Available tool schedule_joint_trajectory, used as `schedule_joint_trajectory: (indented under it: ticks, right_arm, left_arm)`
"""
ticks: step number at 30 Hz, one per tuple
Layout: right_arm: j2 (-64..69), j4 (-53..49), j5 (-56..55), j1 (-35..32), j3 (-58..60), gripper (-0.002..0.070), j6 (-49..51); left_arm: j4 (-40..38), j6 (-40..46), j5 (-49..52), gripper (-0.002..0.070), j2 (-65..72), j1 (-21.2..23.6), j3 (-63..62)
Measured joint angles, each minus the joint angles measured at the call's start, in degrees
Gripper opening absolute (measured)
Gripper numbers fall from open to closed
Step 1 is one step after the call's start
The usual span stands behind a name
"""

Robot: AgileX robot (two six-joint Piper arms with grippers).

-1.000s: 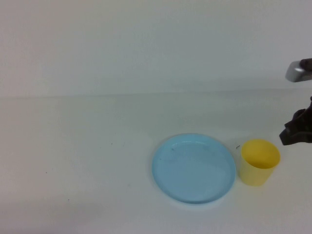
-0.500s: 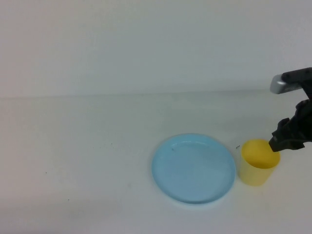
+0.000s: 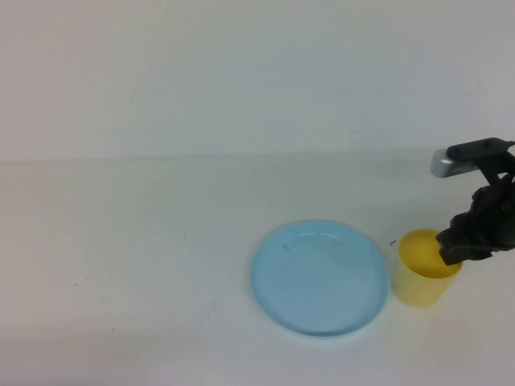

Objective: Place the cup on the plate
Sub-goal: Pick up the cup from the table, then place the cup on the plate

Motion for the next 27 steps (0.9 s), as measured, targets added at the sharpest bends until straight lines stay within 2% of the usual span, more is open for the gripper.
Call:
schedule_joint_trajectory:
  ticks: [3, 6, 18, 22, 27]
  right_arm:
    - [0.10, 0.00, -0.43, 0.00, -0.28, 0.0100, -0.19]
    - [0.21, 0.00, -0.43, 0.00, -1.20, 0.0037, -0.35]
    - [0.05, 1.60, 8.50, 0.90, -15.11, 0.0030, -0.56]
    - [-1.27, 1.58, 9.16, 5.75, -17.00, 0.0030, -0.56]
    - [-1.17, -2.96, 7.56, 15.31, -17.22, 0.0030, 2.92]
  left_arm:
    - [0.00, 0.00, 0.00, 0.0000, 0.00, 0.00, 0.00]
    - [0.00, 0.00, 0.00, 0.0000, 0.00, 0.00, 0.00]
    - [0.00, 0.00, 0.00, 0.0000, 0.00, 0.00, 0.00]
    - [0.00, 0.00, 0.00, 0.0000, 0.00, 0.00, 0.00]
    - [0.00, 0.00, 0.00, 0.0000, 0.00, 0.00, 0.00]
